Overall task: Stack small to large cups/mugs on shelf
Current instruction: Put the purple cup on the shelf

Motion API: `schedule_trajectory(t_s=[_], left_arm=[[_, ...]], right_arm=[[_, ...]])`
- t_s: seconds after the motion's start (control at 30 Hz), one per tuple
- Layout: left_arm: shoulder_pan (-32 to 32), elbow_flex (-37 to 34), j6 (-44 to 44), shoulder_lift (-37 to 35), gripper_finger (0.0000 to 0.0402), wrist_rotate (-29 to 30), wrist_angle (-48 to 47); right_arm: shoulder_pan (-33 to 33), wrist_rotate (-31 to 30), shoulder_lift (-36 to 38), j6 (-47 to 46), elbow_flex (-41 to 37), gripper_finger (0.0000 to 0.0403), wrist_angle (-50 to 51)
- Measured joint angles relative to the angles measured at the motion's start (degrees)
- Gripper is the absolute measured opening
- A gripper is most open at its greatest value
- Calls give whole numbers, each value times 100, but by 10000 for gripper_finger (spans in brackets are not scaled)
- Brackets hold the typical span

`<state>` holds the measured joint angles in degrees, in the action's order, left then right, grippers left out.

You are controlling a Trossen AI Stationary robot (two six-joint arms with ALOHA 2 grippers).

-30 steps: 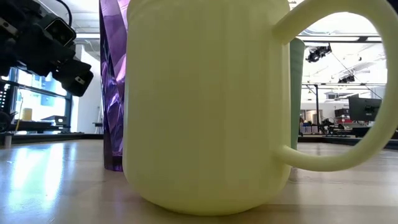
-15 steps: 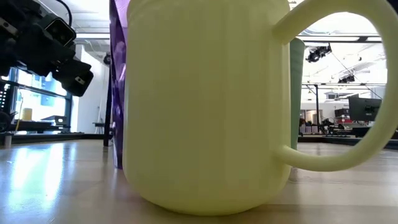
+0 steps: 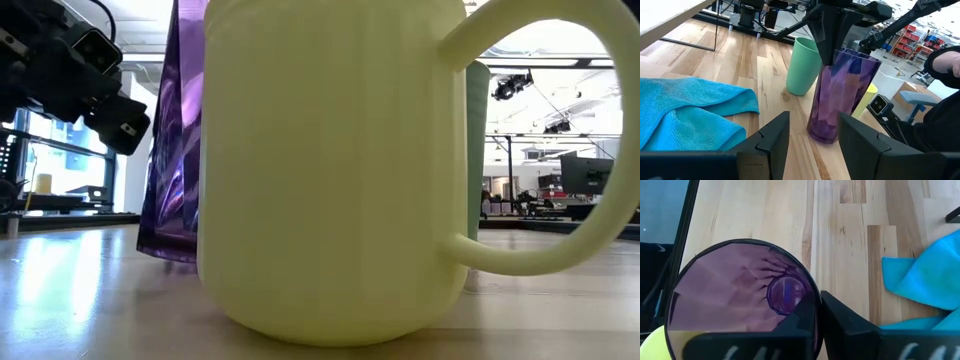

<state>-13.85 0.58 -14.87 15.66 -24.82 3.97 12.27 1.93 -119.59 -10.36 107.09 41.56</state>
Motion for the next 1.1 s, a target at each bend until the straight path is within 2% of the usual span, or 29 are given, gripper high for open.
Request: schedule_trajectory(t_s=[0.7, 1.1], left_arm=[[2, 0, -2, 0, 150, 2, 0], [0, 0, -9, 2, 150, 2, -2]], right_arm=[[-52, 177, 29, -139, 9, 0, 183], [-70, 155, 402, -122, 15, 0, 194]])
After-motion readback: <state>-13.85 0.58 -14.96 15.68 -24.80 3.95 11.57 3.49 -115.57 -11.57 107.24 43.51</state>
